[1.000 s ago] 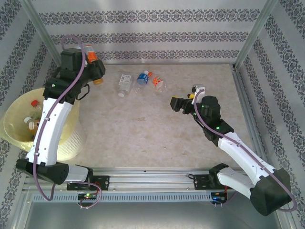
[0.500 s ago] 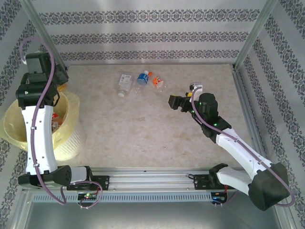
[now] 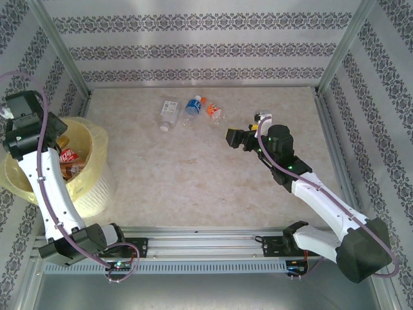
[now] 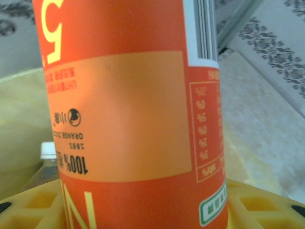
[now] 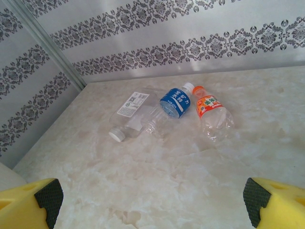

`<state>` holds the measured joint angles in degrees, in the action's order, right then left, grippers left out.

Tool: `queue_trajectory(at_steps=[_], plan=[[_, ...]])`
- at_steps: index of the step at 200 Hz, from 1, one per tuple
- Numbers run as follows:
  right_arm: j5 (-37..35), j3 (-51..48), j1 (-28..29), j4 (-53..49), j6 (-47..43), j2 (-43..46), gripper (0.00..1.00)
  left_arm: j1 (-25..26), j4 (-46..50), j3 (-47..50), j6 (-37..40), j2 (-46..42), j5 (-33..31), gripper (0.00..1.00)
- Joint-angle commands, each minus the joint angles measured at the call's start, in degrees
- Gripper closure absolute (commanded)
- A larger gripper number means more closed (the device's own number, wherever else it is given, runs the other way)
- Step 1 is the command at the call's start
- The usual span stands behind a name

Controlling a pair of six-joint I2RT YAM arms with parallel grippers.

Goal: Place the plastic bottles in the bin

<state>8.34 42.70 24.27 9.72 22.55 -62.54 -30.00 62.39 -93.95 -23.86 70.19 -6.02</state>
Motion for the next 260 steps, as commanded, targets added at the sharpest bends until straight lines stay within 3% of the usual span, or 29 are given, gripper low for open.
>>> queue_trajectory(at_steps=[1, 11, 33, 57, 183, 225, 260], plan=[[0.89, 2.03, 0.53, 1.51, 0.13, -0.65, 0.02, -1.11, -0.55, 1.39, -2.66, -0.97, 0.49, 0.44], [0.89, 2.04, 0.54, 1.53, -0.03, -0.65, 0.02, -1.2, -0.39, 1.13, -3.22, -0.3, 1.15, 0.38], [0.65, 2.04, 0.6, 1.18, -0.2, -0.32, 0.02, -1.2, 1.5, -0.41, -4.58, 0.8, 3.25, 0.11], [0.36, 1.6, 0.58, 1.18, -0.07, 0.17, 0.02, -1.2, 0.32, 0.07, -5.17, -0.44, 5.66, 0.04], [-1.22, 0.1, 0.78, 0.13, -0.05, 2.7, 0.02, -0.58, -6.7, 1.88, -5.59, -3.09, 22.99, 0.0], [-1.13, 0.28, 0.86, 0.3, 0.18, 1.97, 0.02, -0.17, -11.29, 1.27, -6.25, -5.22, 35.07, 0.0], [-1.09, 0.35, 0.91, 0.65, 0.22, 1.22, 0.02, -0.23, -8.89, -1.67, -3.83, -2.58, 41.63, 0.0]])
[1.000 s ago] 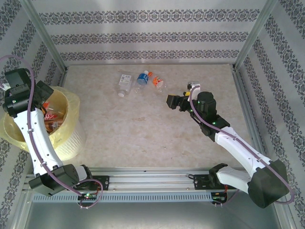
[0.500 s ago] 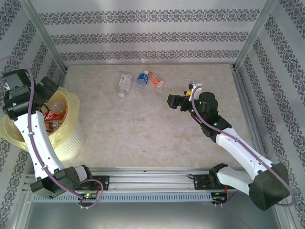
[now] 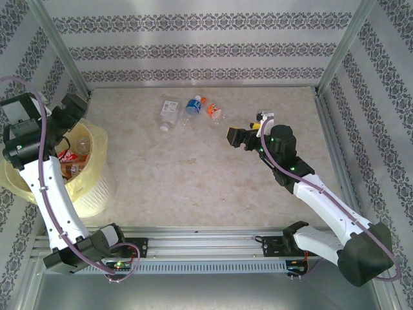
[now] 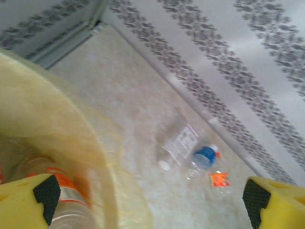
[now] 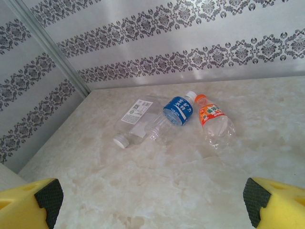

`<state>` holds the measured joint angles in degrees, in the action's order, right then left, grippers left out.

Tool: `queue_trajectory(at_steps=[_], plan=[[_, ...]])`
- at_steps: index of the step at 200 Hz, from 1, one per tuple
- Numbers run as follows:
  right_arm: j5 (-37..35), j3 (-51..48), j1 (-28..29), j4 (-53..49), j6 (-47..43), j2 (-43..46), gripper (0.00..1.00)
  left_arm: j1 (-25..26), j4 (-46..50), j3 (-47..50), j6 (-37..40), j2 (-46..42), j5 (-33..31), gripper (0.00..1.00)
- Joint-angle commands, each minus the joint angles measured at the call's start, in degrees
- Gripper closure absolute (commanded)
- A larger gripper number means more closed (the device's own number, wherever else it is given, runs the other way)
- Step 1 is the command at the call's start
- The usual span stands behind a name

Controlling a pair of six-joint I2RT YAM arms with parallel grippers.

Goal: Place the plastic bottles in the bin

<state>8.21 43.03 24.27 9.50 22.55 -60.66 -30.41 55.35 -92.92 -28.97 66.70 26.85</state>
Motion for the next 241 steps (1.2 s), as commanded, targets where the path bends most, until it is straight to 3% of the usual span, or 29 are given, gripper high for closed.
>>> queue_trajectory(at_steps=[1, 36, 75, 119, 152, 171, 200, 241], plan=[[-0.98, 0.03, 0.89, 0.87, 0.22, -0.67, 0.02, 0.18, -1.8, -2.74, 1.37, 0.99, 9.06, 0.0], [-0.82, 0.23, 0.86, 0.93, 0.55, -1.69, 0.02, 0.21, -2.64, -1.4, 1.99, 5.19, 18.31, 0.0], [-1.28, 0.0, 0.86, 0.17, 0.05, -1.5, 0.02, 0.23, -0.93, -0.8, 1.17, 6.43, 6.91, 0.0], [-1.36, 0.73, 0.76, -0.36, -0.57, -2.15, 0.02, 1.7, -2.53, -0.41, -1.35, 5.75, 8.3, 0.0], [-2.19, 1.32, 0.69, 0.08, 0.82, -3.31, 0.02, 10.98, -3.41, -3.57, -0.42, 4.85, 3.06, 0.0], [-4.96, 0.85, 0.54, 0.36, 2.77, -3.51, 0.02, 18.28, -4.15, -5.06, 0.27, 5.27, -2.62, 0.0], [-8.79, 1.39, -0.51, -3.04, 5.05, -3.78, 0.02, 27.14, -9.59, -3.51, -1.11, 5.93, -6.07, 0.0], [-5.53, 3.53, -3.42, -7.89, 2.49, -7.03, 0.02, 37.38, -14.1, -3.21, -1.49, 11.35, -9.94, 0.0]])
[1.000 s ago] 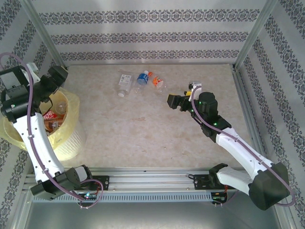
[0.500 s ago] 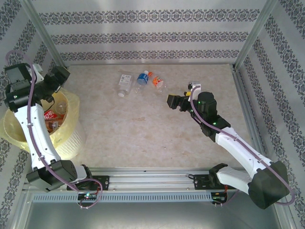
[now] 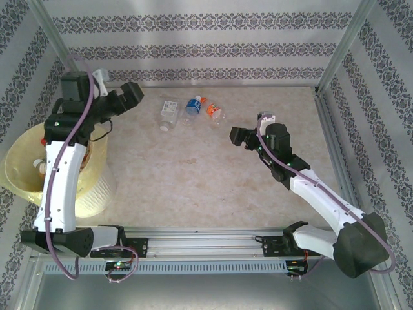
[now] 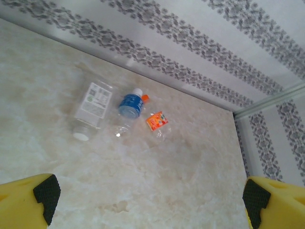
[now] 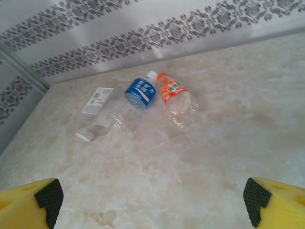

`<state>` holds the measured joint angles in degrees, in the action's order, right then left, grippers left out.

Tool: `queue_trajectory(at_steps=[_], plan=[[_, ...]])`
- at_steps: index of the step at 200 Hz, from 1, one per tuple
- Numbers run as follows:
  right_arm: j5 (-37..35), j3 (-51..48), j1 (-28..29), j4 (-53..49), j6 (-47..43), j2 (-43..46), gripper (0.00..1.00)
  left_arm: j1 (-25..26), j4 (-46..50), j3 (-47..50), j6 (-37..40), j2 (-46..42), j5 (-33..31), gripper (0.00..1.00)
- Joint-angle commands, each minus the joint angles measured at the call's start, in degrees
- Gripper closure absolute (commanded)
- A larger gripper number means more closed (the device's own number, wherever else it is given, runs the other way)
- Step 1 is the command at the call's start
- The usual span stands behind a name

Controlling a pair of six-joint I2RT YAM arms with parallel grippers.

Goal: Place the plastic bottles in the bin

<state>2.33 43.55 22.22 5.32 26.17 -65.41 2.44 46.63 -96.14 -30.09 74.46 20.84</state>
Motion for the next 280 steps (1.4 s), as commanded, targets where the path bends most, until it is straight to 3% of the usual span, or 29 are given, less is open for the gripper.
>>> queue_trajectory(at_steps=[1, 53, 126, 176, 223, 280], plan=[[0.42, 3.15, -1.42, -3.94, -1.35, -2.41, 0.02, 4.78, -5.44, 0.0, -0.35, 3.81, -3.99, 0.0], [-1.68, 10.46, -2.65, -9.44, -9.2, -11.26, 0.02, 13.5, -9.65, -1.13, 0.38, 12.86, -7.05, 0.0], [3.21, 29.69, -4.68, -20.11, -19.68, -31.95, 0.02, 14.08, -11.62, 1.37, -0.68, 16.42, -9.53, 0.0], [7.05, 49.06, -5.73, -34.75, -26.85, -48.56, 0.04, 14.04, -12.03, 3.89, 0.15, 15.61, -11.62, 0.0], [10.45, 64.6, -5.35, -42.13, -23.45, -61.28, 0.06, 14.02, -16.93, 9.08, 1.18, 13.35, -13.08, 0.0], [7.38, 82.93, -3.02, -49.32, -13.31, -75.05, 0.07, 13.97, -21.92, 13.23, -0.15, 13.08, -12.01, 0.0]])
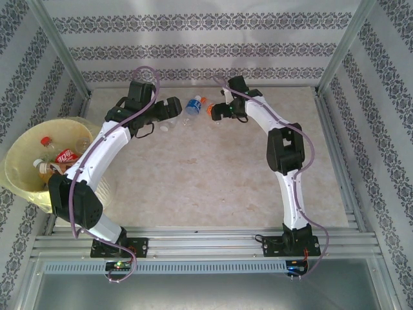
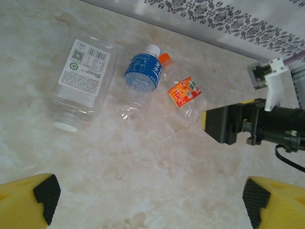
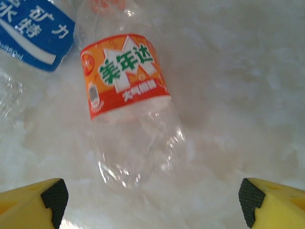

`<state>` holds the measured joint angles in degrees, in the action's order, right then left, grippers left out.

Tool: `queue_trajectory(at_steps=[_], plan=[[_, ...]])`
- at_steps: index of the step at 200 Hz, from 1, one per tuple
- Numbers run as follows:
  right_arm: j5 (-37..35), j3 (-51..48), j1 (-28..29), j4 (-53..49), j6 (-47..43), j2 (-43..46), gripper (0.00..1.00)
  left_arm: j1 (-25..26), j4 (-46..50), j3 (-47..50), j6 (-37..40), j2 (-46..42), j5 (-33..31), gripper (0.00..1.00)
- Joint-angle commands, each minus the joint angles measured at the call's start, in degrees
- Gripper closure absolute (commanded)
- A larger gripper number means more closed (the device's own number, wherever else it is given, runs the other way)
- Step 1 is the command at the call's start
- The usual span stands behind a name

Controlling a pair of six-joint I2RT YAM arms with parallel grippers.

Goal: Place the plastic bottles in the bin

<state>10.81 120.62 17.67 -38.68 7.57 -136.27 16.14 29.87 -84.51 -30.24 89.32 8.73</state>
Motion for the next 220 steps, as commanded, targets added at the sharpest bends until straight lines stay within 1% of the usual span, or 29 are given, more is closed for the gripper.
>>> queue_trajectory(at_steps=[1, 35, 52, 60, 68, 94, 107, 123, 143, 194, 220], plan=[[-1.3, 6.34, 1.55, -5.52, 5.4, -4.45, 0.07, 0.33, -5.16, 1.66, 0.0, -1.74, 0.03, 0.0], [-4.61, 19.15, 2.78, -13.44, 5.95, -12.57, 0.08, 0.32, -5.06, 2.33, 1.09, -1.86, -2.24, 0.01], [-5.83, 22.15, 3.24, -15.28, 6.69, -14.75, 0.11, 0.24, -4.22, 2.07, 1.88, -1.56, -2.66, 0.0], [-6.34, 22.12, 3.26, -15.09, 7.2, -15.0, 0.17, 0.26, -3.88, 1.9, 2.24, -1.44, -2.67, 0.0], [-6.73, 22.12, 3.42, -14.89, 7.76, -15.17, 0.19, 0.3, -3.42, 1.7, 2.46, -1.15, -2.83, 0.0], [-6.88, 22.31, 3.38, -15.07, 8.77, -14.95, 0.41, 0.25, -2.41, 0.97, 3.03, -0.68, -2.7, 0.0], [-7.03, 21.68, 3.36, -15.07, 8.86, -14.36, 0.49, 0.26, -2.27, 1.04, 3.08, -0.72, -2.56, 0.0], [-6.77, 19.26, 3.34, -14.23, 8.68, -12.61, 0.57, 0.26, -2.12, 1.15, 3.08, -0.65, -2.66, 0.01], [-5.94, 13.46, 3.33, -11.36, 8.33, -8.34, 0.62, 0.24, -1.74, 1.24, 2.77, -0.54, -2.45, 0.0], [-3.85, -8.02, 2.49, -0.13, 8.05, 7.48, 0.64, 0.32, -3.01, 2.12, 1.13, -0.13, -1.11, 0.01], [-3.68, -17.71, 2.19, 3.72, 7.98, 14.94, 0.65, 0.29, -4.67, 2.25, -0.68, 1.06, 1.4, 0.0]])
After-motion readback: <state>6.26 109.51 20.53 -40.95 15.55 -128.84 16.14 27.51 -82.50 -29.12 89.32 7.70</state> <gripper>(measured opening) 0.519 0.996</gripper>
